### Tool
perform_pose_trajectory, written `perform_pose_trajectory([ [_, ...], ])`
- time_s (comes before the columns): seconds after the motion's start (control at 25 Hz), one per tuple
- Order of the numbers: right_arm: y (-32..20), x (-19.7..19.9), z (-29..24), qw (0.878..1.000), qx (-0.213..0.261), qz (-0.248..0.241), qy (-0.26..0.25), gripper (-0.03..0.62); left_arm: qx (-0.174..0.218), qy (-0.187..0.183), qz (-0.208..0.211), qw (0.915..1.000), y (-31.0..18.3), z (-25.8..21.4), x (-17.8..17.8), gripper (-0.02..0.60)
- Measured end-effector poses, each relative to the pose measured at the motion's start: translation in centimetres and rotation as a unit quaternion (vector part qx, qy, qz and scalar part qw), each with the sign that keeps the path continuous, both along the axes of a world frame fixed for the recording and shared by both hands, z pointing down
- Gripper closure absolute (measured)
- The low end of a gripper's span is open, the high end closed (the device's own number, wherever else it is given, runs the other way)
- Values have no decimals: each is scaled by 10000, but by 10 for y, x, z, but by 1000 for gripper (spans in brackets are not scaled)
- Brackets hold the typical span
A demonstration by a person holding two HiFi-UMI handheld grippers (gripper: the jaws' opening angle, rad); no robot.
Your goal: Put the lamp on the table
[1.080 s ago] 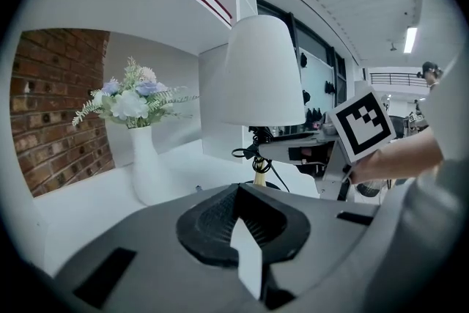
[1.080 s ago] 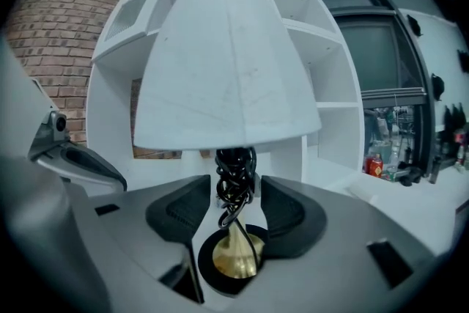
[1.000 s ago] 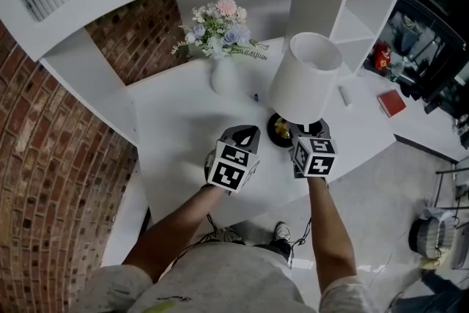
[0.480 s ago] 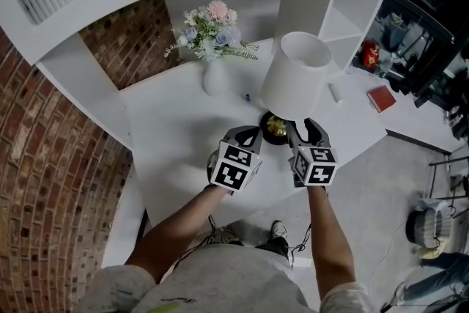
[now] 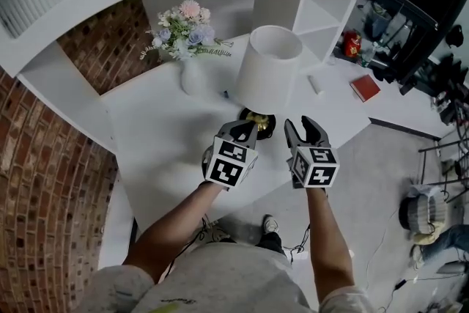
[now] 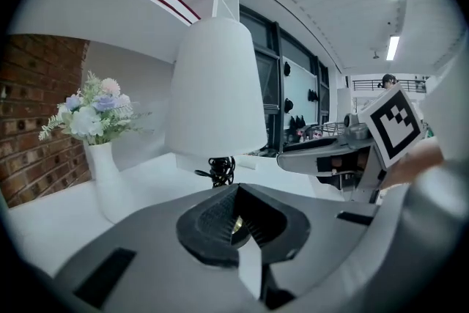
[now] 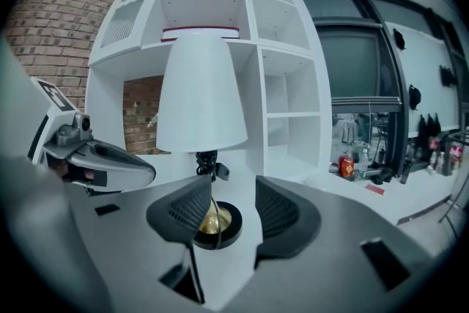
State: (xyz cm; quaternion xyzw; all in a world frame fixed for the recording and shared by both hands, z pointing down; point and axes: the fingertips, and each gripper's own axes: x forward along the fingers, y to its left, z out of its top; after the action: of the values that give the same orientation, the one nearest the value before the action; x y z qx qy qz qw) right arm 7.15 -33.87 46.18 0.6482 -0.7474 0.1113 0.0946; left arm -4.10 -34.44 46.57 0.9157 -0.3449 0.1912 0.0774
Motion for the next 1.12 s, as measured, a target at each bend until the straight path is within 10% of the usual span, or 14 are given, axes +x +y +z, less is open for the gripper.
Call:
perform_pose_trajectory([
  [1.12, 43, 168, -50, 9991, 150, 388, -65, 546, 385, -76, 325, 9987, 1, -33, 158, 586],
])
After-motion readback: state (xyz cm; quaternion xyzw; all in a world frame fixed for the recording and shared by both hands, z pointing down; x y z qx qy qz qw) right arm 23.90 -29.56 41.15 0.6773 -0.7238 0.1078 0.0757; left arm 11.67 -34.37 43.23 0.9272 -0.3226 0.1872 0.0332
